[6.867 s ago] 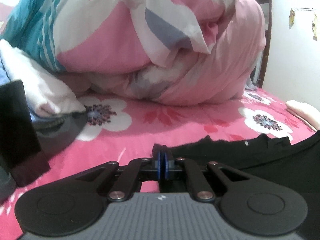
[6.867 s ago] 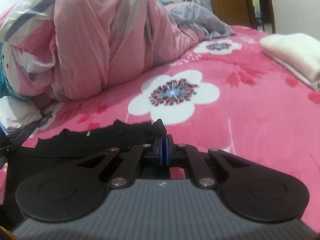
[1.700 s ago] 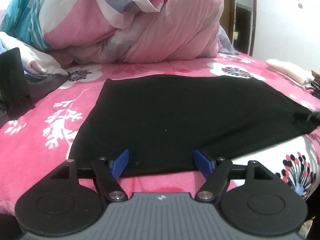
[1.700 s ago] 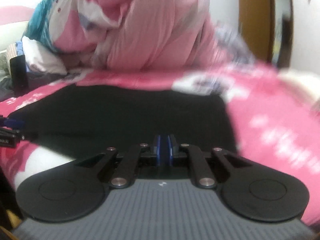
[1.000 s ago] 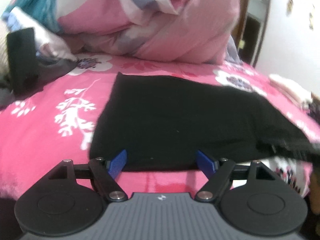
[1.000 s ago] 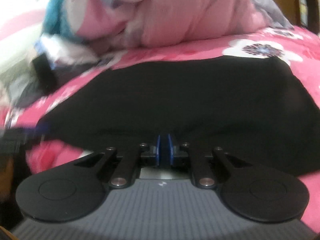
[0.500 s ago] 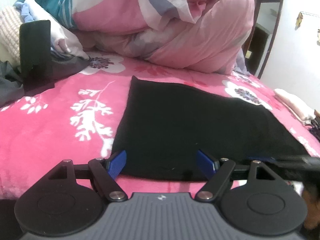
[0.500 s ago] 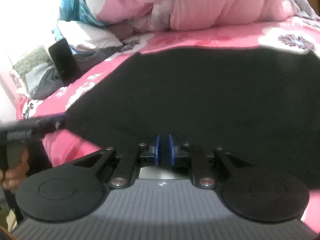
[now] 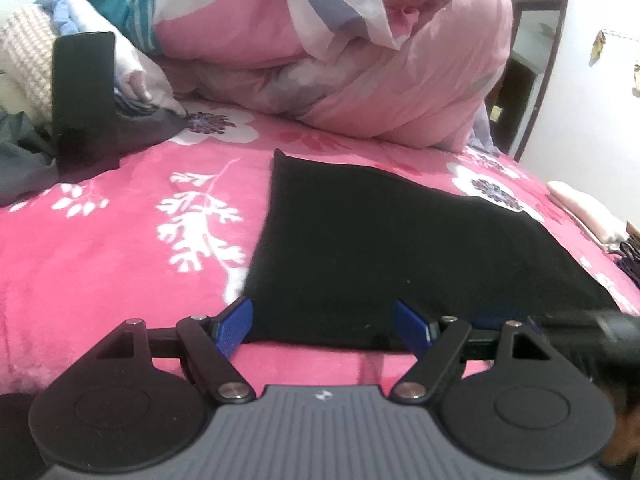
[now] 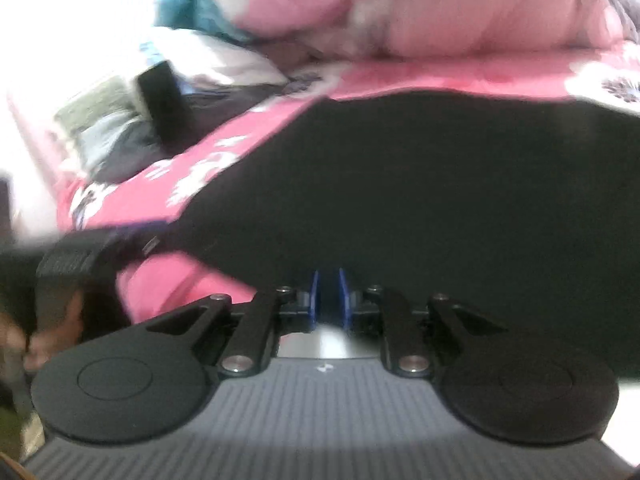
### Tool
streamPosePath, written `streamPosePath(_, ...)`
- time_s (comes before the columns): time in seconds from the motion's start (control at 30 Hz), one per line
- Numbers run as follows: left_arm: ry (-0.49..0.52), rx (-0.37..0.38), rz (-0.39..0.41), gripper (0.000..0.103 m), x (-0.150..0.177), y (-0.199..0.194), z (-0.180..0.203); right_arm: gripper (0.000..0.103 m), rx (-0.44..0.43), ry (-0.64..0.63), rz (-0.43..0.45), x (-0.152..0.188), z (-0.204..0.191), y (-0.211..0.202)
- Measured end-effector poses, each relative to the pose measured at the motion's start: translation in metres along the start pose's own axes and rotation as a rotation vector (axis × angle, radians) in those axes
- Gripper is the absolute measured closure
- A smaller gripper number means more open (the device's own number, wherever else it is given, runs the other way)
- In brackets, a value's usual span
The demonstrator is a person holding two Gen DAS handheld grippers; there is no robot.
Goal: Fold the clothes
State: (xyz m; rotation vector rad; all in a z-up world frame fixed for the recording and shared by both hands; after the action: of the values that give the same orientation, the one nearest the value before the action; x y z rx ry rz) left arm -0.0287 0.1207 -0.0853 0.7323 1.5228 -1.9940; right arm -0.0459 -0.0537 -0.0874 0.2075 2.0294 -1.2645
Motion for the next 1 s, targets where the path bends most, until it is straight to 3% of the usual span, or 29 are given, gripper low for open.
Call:
streamPosePath(0.1,-0.037,-0.001,-0.009,0.021,0.002,0.002,-0.014,0.093,-0.019,-0.107,0.001,0.006,-0.028,-0.012)
streamPosePath(0.27,-0.105,0.023,0.013,0.021,-0.001,-0.005,-0.028,0.092,0.001,-0.043,0.089,-0.031,-0.006,-0.014)
streamPosePath(0.43,-0.16,0.013,0.037,0.021,0.0,-0.012,-0.044,0.092,-0.076,-0.04,-0.005,-0.011,-0.026,0.024)
streamPosePath(0.5,-0.183,0.017,0.044,0.021,-0.001,-0.014,-0.053,0.093,-0.119,-0.109,-0.034,-0.006,-0.047,0.016)
streamPosePath(0.57,-0.207,0.022,0.049,0.022,-0.002,-0.015,-0.06,0.094,-0.139,-0.103,-0.02,-0.016,-0.05,0.012)
streamPosePath(0.67,-0.227,0.013,0.069,0.022,-0.006,-0.021,-0.066,0.093,-0.064,-0.067,0.056,-0.045,-0.032,0.011)
streamPosePath(0.73,-0.23,-0.007,0.09,0.021,-0.007,-0.027,-0.069,0.092,-0.071,-0.044,0.061,-0.053,-0.027,0.024)
streamPosePath(0.83,-0.251,-0.018,0.103,0.021,-0.005,-0.034,-0.077,0.092,-0.105,-0.071,-0.003,-0.034,-0.045,0.05)
streamPosePath(0.93,-0.276,-0.031,0.101,0.021,-0.003,-0.038,-0.088,0.092,-0.157,-0.19,0.012,-0.021,-0.082,0.041)
streamPosePath(1.0,-0.287,-0.036,0.102,0.021,-0.003,-0.04,-0.093,0.092,-0.168,-0.194,0.035,-0.031,-0.081,0.035)
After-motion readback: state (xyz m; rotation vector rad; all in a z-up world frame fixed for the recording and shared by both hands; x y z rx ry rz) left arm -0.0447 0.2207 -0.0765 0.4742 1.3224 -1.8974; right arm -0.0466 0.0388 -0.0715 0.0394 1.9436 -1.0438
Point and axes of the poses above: each gripper's, at about its wrist camera, not at the fingertips, and y roughly the way its jaws point, z to its right, x to its underside, the point moved 9 cm from there along y, roughly the way its jaws point, and after that the axes turned 11 degrees about -z, right-handed, at the moved point
